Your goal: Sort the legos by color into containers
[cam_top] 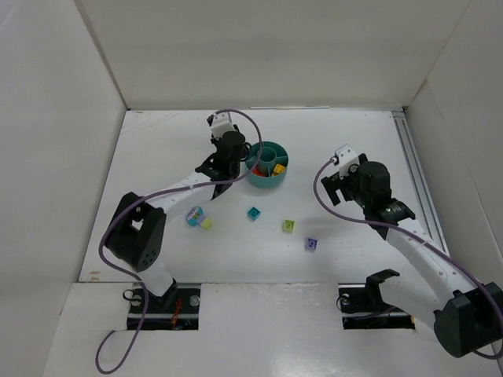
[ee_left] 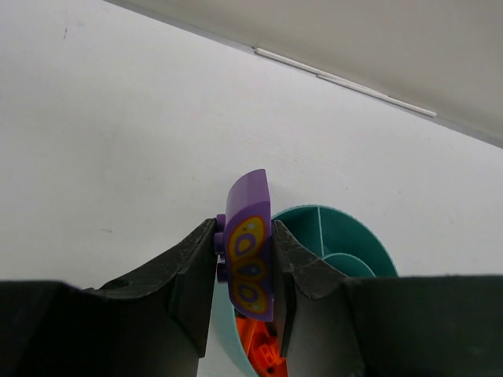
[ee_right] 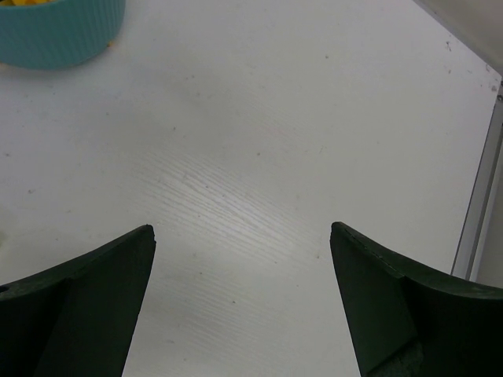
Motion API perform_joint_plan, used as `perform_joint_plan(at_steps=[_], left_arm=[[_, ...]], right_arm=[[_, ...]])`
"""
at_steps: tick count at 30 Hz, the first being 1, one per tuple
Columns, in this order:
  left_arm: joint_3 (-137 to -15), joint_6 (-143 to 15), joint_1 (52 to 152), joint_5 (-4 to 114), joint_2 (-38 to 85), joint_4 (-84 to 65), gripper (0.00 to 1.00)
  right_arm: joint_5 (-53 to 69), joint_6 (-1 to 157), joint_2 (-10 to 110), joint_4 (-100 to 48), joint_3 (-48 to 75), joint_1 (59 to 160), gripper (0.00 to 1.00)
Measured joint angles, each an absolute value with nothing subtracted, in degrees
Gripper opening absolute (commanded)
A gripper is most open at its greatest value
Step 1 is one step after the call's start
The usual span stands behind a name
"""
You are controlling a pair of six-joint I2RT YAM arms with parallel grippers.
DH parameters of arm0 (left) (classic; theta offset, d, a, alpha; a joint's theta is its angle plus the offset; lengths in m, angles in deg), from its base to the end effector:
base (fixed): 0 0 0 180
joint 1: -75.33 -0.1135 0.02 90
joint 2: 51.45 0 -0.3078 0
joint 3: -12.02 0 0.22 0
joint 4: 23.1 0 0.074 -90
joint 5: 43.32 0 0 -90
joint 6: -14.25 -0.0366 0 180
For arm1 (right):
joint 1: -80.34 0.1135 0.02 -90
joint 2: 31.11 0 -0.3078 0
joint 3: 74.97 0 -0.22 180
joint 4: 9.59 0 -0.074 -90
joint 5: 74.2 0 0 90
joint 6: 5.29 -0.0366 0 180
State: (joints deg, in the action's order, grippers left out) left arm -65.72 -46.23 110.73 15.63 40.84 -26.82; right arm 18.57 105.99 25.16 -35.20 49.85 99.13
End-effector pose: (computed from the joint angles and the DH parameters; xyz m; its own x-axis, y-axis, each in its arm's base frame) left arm 0.2952 -0.1866 0.3460 -0.1743 -0.3940 -0.9024 -0.0029 0.9167 -0.3996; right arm 0.1594 0.0524 0.3156 -0.2944 -0.4831 -0.8246 -0.4161 0.8416 -0.3445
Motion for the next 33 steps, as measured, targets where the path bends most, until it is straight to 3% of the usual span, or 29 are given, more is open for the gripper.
perform_joint_plan(at_steps=[8, 24, 33], left_arm=[[-71.1, -50.47, 109.94, 20.37, 49.06, -29.91, 0.27], [-71.07, -52.39, 109.72, 26.12, 51.71, -32.4, 0.29], [-70.44, -52.33, 109.72, 26.51, 52.1, -32.53, 0.37]], right_arm=[[18.65, 106.03, 26.34, -35.18, 49.83, 96.57, 0.97], [17.84, 106.79, 28.31, -34.72, 49.83, 93.46, 0.97], [17.19, 106.99, 28.53, -34.0, 49.83, 92.81, 0.97]])
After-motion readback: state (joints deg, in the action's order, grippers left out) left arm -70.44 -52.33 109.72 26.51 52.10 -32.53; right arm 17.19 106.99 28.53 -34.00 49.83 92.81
